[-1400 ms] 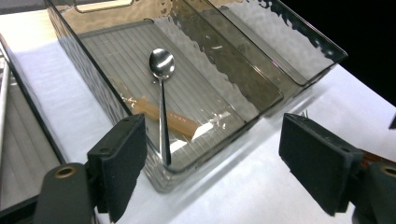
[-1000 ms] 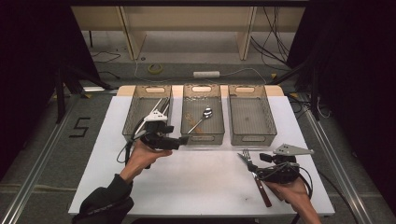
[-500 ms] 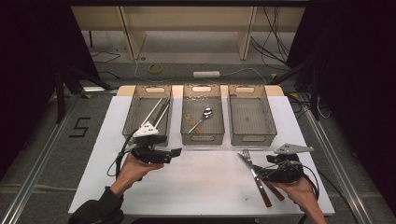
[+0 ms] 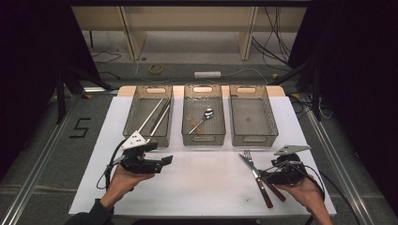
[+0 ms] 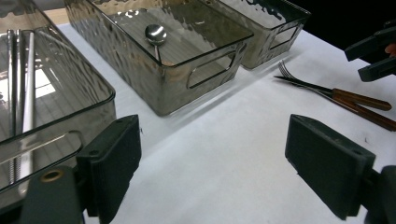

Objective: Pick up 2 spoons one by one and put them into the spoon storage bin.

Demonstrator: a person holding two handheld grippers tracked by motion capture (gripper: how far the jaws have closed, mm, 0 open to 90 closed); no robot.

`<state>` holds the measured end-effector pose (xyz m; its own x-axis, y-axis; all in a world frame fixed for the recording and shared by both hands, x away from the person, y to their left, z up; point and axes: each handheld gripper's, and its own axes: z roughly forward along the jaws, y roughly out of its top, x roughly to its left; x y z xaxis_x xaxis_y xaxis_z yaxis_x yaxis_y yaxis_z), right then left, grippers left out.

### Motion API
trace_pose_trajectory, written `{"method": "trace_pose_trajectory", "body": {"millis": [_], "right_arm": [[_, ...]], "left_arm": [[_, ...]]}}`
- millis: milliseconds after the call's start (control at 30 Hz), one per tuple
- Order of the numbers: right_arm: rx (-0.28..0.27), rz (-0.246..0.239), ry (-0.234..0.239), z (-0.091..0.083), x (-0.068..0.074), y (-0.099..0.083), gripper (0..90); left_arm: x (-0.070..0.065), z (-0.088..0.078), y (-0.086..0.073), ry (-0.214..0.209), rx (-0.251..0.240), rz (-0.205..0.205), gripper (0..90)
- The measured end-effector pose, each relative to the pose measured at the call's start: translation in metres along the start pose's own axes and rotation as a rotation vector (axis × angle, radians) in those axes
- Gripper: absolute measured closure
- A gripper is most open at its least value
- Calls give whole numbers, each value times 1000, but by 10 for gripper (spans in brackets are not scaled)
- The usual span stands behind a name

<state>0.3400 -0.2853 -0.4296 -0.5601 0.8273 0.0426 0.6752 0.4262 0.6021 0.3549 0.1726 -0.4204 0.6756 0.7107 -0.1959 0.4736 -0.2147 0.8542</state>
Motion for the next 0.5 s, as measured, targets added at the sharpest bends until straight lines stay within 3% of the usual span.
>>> {"method": "trace_pose_trajectory", "body": {"millis": [200,500], "right_arm": [[67,-2,-2,2,-2,-1,347],[113,-14,-11,3,-2,-1,354]], "left_arm": [[0,-7,-7,14,-17,-3,180],[1,-15,-12,36,-41,-1,178]]}}
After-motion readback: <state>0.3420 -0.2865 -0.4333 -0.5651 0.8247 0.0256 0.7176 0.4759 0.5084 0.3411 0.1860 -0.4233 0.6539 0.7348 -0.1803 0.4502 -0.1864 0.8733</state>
